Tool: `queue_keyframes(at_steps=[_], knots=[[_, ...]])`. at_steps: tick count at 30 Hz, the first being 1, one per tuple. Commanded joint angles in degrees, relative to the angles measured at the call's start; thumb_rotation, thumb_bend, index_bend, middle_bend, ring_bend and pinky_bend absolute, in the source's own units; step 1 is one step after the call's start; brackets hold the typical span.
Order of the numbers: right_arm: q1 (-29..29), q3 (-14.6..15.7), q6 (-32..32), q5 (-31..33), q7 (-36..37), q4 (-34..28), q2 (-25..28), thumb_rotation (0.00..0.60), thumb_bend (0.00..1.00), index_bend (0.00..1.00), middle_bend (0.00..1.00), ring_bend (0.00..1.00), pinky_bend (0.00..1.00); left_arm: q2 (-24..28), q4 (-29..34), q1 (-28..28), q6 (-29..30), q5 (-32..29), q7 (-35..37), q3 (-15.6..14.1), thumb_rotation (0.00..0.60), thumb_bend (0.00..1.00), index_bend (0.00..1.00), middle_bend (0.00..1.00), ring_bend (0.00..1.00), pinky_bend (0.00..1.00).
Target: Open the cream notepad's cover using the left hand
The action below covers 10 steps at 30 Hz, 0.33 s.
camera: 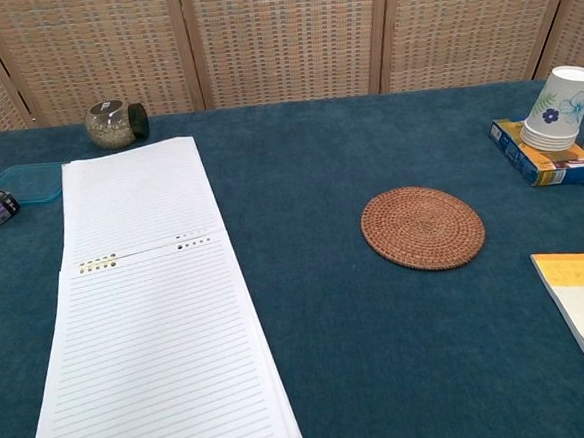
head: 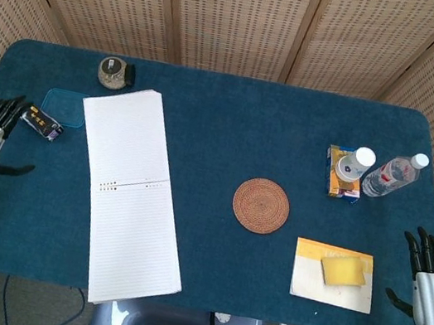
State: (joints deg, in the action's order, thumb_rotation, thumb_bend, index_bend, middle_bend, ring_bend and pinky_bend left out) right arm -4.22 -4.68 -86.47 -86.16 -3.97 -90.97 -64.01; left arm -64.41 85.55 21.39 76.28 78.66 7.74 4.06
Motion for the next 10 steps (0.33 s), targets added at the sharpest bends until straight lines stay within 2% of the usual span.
queue_keyframes(at_steps=[1,4,10], knots=[[0.1,0.1,-0.1,-0.2,0.4,0.0,0.2,0.6,0.0,0.0,0.0,0.0,0.0,0.2,5.3,-6.4,7.5,4.5,-6.3,-4.8,0.6,0.0,0.0,0.0,0.0,0.0],[0.2,0.1,-0.3,-0.3,1.1,0.0,0.4,0.6,0.0,0.0,0.0,0.0,0.0,-1.4,6.1,-9.2,10.7,7.3,-7.0,-6.9,0.6,0.0,0.0,0.0,0.0,0.0],[0.4,0.0,-0.6,-0.3,2.4,0.1,0.9,0.6,0.0,0.0,0.0,0.0,0.0,-3.6,6.3,-11.3,12.8,9.7,-9.7,-7.7,0.6,0.0,0.0,0.0,0.0,0.0]])
